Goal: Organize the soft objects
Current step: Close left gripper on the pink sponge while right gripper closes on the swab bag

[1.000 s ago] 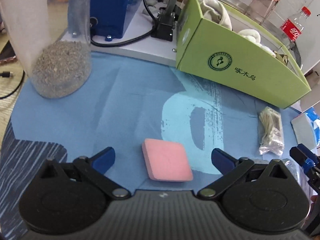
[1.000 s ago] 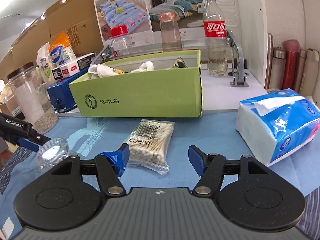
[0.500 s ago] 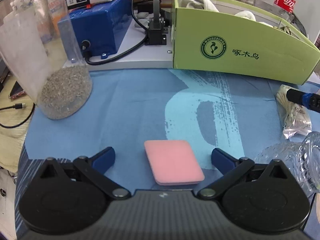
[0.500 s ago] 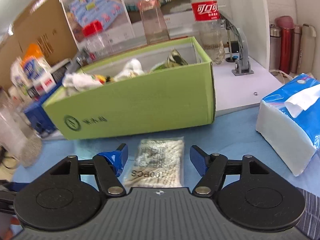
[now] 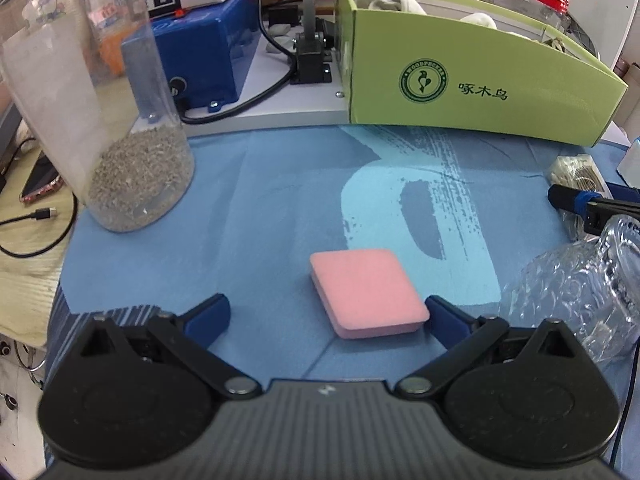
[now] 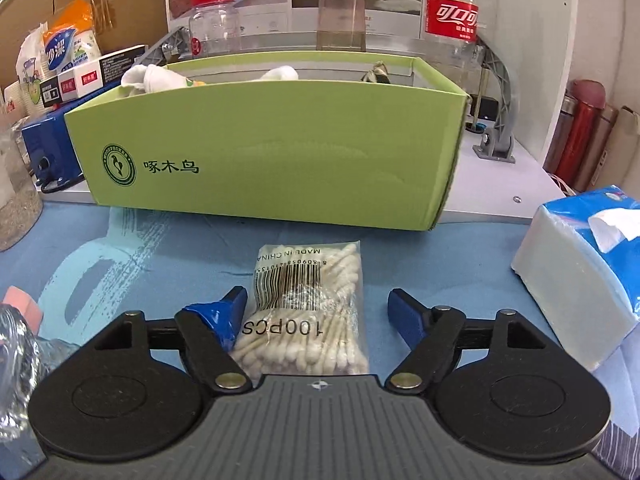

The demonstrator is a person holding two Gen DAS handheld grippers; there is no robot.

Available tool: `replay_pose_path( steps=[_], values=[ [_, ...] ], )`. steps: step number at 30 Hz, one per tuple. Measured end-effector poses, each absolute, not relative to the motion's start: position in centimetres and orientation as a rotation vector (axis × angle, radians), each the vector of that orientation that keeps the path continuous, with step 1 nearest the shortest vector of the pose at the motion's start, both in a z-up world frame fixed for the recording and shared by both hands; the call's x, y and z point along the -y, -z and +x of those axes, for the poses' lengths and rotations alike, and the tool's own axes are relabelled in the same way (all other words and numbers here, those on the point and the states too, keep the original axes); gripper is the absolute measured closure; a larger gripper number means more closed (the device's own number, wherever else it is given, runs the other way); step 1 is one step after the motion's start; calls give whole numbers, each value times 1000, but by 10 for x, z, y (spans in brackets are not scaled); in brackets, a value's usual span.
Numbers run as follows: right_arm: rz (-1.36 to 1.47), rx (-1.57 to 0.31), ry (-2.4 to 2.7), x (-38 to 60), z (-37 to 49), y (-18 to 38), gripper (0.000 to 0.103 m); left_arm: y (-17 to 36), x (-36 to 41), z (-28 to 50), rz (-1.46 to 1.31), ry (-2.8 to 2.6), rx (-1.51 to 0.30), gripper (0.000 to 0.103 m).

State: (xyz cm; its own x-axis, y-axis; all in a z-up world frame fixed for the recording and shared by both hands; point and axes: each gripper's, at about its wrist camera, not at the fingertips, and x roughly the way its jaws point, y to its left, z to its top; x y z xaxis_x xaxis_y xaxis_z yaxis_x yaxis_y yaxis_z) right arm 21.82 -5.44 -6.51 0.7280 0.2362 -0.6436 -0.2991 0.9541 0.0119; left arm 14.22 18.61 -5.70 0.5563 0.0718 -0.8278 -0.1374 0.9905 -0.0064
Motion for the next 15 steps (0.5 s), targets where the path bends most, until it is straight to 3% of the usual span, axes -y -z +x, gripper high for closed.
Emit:
replay_pose_path(
  steps=[3,4,5,6,7,10,15],
  values=[
    [-101,-698,-290,52,217,64,39,57,-186,144,-75,-120,-969,5],
    [-102,-696,-300,53,217,64,40,55,-187,143,-76,-112,-960,17],
    [-103,-687,-315,54,217,65,46,51,-187,142,-82,-99,-949,42],
    [-105,-676,-336,55,216,65,51,45,-187,139,-82,-92,-949,60],
    [-96,-668,-358,58,213,65,74,42,-188,138,-94,-84,-956,67],
    [8,-677,-413,76,209,59,80,35,-193,133,-136,-65,-943,67],
    [71,-587,-450,97,187,29,80,-6,-193,137,-131,-51,-847,67]
  ],
)
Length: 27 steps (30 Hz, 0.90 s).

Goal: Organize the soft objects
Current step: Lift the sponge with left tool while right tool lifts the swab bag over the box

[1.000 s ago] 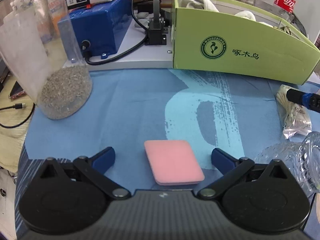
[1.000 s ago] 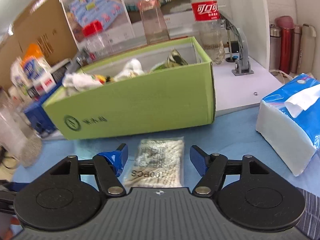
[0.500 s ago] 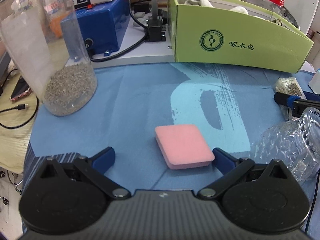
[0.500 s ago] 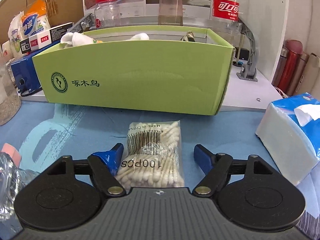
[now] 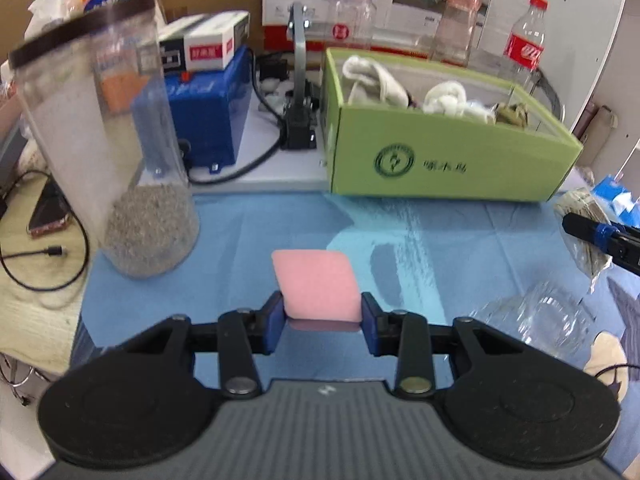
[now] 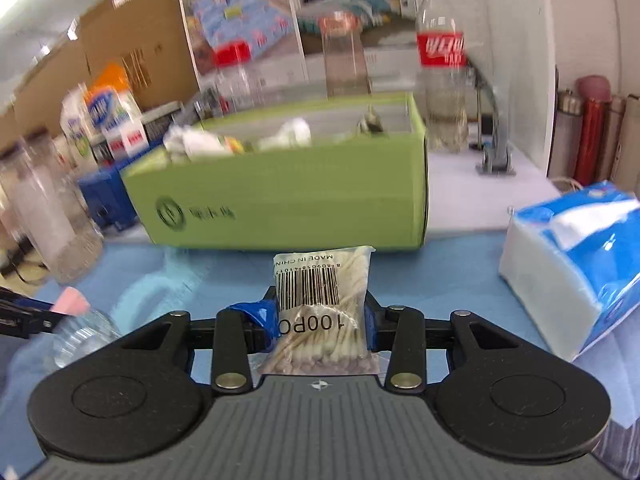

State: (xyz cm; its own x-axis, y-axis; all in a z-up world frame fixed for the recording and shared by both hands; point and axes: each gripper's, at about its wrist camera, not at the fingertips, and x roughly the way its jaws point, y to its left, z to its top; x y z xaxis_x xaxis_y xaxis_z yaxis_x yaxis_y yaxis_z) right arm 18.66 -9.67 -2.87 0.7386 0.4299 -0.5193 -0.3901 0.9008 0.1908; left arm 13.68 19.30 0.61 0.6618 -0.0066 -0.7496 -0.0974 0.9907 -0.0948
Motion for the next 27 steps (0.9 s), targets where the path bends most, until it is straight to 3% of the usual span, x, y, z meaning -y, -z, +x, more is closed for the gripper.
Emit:
replay_pose_path(
  steps=[10,15,19,24,26,27],
  values=[
    [-7,-327,-459,88,250,-82,79,-101,-160,259,-104,22,-674,66],
    [-8,-359,-421,76,312,-91,79,-94,-135,326,-59,44,-720,64],
    [-57,-498,-414,58,352,-57,79,-59,-122,359,-4,31,-818,63],
    [-47,-554,-432,48,359,-22,75,-32,-120,369,37,10,-850,55],
    [-57,-564,-420,46,361,-21,73,-30,-122,370,29,10,-851,26],
    [-67,-567,-412,44,360,-21,72,-31,-123,369,28,2,-842,26]
  ],
)
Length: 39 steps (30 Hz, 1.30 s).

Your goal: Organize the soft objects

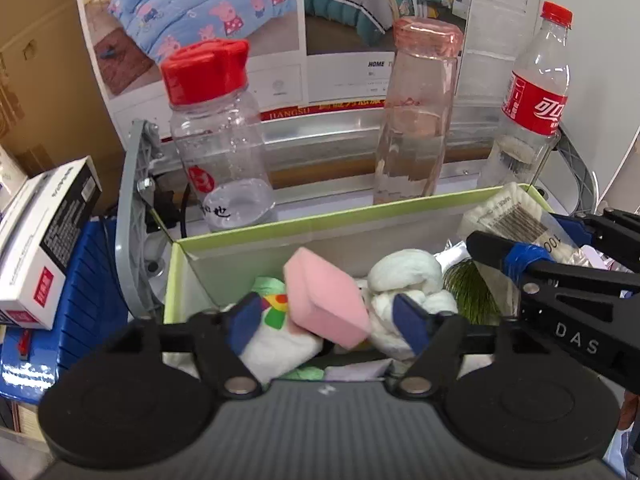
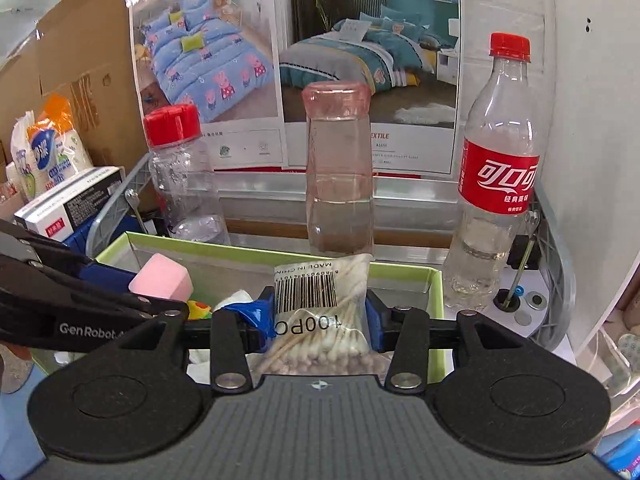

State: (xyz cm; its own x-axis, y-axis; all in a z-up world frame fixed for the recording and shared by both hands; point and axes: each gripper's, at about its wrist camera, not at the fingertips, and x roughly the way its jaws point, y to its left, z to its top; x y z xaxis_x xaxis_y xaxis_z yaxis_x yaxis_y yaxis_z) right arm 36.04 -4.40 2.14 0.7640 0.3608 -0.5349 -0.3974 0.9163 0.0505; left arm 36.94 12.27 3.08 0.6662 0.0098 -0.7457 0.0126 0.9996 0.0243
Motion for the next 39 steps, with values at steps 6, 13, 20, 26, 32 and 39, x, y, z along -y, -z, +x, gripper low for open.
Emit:
replay_pose_path(
  steps=[6,13,20,26,32,39],
  values=[
    [-58,-496,-361,44,349,-39,64,-43,-126,363,17,-10,-829,23],
    [-57,-424,-375,46,318,-65,57,-71,-128,324,25,-58,-743,1],
    [-58,-380,-360,61,269,-88,53,-98,-130,257,0,-56,-643,1],
    [-25,-329,-334,82,207,-92,50,-106,-126,187,-36,-94,-547,1],
    [-12,-299,-284,91,148,-63,47,-86,-114,129,-85,-151,-514,1],
    [86,-302,-235,97,106,-25,46,-54,-98,90,-98,-235,-511,1]
  ],
)
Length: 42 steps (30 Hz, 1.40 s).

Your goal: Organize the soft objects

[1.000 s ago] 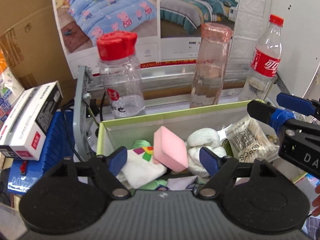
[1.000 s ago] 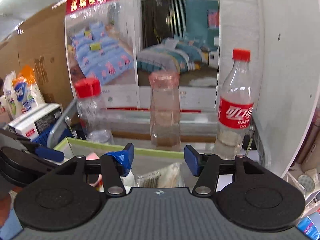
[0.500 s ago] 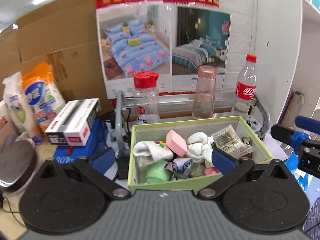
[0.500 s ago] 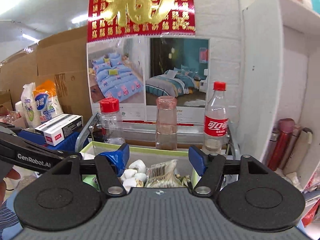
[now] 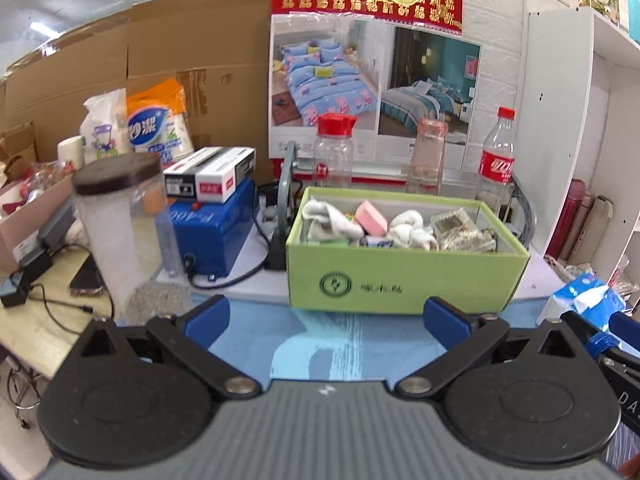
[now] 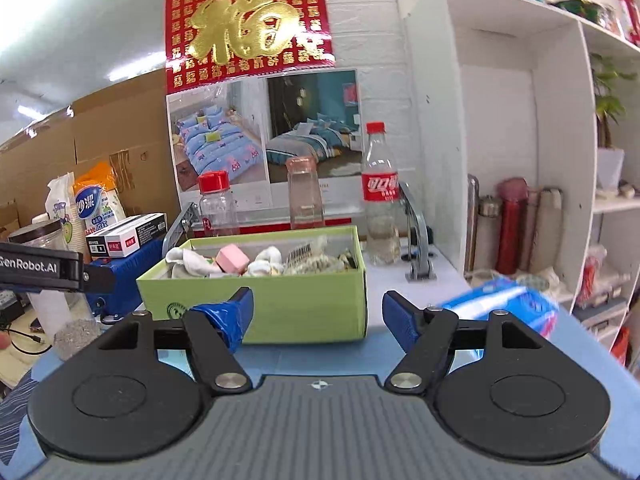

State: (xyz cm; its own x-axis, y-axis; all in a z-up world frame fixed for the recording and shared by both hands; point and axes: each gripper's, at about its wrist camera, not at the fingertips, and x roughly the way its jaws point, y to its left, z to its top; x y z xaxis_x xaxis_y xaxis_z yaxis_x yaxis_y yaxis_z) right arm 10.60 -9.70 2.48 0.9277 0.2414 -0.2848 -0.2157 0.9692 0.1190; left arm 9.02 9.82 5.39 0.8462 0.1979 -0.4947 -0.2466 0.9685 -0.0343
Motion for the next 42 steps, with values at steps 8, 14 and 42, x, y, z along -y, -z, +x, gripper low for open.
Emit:
replay_pose_path(
  steps=[8,14,42],
  values=[
    [154,-325,-235,104,71,8,44,-16,-87,70,-84,-252,-565,1],
    [123,-294,-224,107,48,10,44,-9,-83,54,-98,-240,-553,1],
    [119,-272,-235,106,20,13,43,-10,-70,25,-48,-229,-504,1]
  ],
)
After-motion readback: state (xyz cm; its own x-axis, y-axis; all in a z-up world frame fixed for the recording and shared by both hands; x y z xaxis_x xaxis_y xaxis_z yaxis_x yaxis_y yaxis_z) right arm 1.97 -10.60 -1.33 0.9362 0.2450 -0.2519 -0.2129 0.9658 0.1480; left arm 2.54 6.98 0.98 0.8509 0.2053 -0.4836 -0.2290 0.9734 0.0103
